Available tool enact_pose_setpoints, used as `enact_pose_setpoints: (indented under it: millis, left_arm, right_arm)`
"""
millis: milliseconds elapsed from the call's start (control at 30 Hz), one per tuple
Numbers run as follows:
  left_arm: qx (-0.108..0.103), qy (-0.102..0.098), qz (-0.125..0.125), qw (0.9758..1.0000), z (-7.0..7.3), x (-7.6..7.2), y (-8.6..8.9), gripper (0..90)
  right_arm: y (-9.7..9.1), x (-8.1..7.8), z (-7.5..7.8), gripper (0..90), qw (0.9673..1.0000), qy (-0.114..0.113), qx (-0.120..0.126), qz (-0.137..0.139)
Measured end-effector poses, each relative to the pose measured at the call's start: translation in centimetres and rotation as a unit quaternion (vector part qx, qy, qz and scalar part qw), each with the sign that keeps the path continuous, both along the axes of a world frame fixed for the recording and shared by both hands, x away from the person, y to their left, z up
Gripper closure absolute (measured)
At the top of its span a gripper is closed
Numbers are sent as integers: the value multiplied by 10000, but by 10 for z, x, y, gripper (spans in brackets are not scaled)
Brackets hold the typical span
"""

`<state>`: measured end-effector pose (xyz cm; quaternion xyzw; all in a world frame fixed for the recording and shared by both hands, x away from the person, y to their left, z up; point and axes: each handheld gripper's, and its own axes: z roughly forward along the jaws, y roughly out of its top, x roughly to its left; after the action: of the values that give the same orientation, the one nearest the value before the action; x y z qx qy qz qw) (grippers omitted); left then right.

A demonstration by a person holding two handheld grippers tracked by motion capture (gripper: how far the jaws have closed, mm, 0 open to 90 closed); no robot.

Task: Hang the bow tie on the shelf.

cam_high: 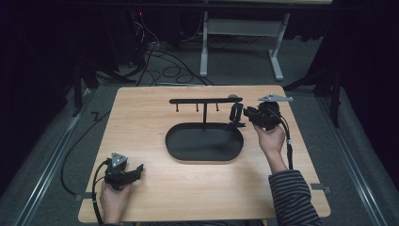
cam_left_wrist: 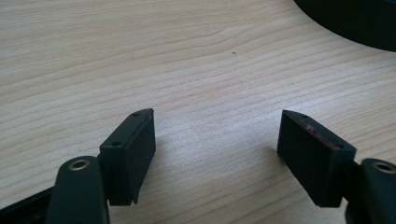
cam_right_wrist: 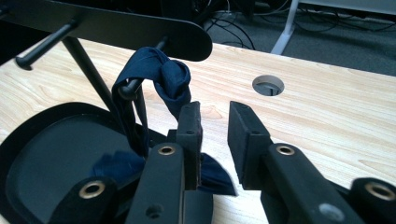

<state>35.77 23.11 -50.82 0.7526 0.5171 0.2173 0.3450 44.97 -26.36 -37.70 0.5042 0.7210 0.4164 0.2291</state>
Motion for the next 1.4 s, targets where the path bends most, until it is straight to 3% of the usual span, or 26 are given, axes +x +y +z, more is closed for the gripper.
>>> enact_pose_setpoints:
  millis: [467,800,1400]
  left_arm:
    - [16,0,-4,10000,0,0,0,284]
    - [16,-9,3,10000,0,0,-1,285]
    - [15,-8,3,10000,0,0,-1,284]
  right_arm:
    - [-14,-22,11,649,9995,-267,153,67]
    - [-25,-36,15,595,9990,-339,278,42]
    - [-41,-66,18,571,9982,-488,350,7]
